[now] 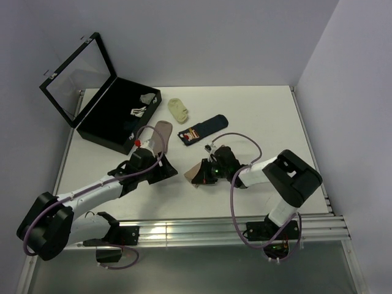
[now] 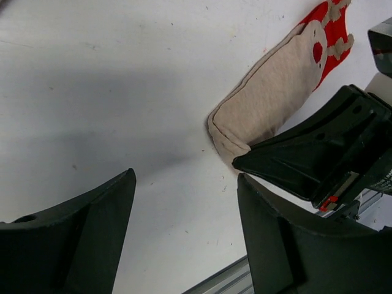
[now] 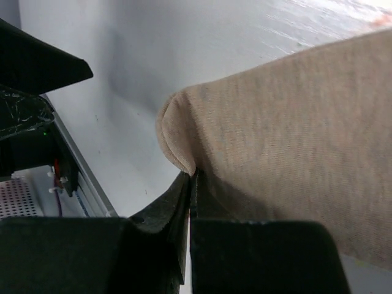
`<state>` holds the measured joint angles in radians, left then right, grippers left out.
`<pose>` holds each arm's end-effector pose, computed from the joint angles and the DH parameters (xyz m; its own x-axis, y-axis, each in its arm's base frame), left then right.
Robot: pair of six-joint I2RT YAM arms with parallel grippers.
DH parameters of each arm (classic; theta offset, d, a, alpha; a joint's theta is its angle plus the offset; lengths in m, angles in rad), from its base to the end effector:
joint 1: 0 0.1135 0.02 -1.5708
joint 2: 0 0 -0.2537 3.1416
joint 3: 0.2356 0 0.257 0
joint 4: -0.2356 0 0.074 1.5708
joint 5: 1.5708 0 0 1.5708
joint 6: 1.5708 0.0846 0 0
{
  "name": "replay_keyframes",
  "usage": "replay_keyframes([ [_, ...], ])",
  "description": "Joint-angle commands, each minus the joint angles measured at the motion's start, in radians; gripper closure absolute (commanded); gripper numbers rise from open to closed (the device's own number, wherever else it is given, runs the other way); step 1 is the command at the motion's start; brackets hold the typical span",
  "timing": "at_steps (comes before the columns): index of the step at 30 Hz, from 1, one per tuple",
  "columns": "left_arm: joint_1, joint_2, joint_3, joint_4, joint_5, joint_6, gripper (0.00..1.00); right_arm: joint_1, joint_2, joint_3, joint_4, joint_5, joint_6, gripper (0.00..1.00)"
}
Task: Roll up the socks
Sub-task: Roll the sock at the center of the board.
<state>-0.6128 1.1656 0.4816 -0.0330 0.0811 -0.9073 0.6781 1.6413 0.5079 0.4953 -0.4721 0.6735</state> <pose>0.2177 -0.1614 0.1312 -0.8221 -0.3819 -0.4223 -0.0397 0.7783 -0.6266 0.2235 0.2295 0.0766 -0.8885 -0.0024 -0.4589 -0.3697 0.5961 0.7127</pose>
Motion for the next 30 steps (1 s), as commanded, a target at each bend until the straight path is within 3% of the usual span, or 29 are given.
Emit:
replay_keyframes([
  [1, -0.019, 0.026, 0.006, 0.088, -0.012, -0.018, 0.28, -0.032, 0.032, -0.032, 0.161, -0.069, 0.096, 1.0],
  [9, -0.061, 0.132, 0.026, 0.119, -0.001, -0.007, 0.32, -0.107, 0.153, -0.112, 0.388, -0.164, 0.233, 1.0],
  [24, -0.09, 0.348, 0.087, 0.197, 0.048, 0.008, 0.47, -0.114, 0.178, -0.085, 0.336, -0.154, 0.222, 1.0],
  [30, -0.102, 0.414, 0.107, 0.191, 0.052, 0.015, 0.58, -0.115, 0.167, -0.075, 0.31, -0.146, 0.215, 0.99],
])
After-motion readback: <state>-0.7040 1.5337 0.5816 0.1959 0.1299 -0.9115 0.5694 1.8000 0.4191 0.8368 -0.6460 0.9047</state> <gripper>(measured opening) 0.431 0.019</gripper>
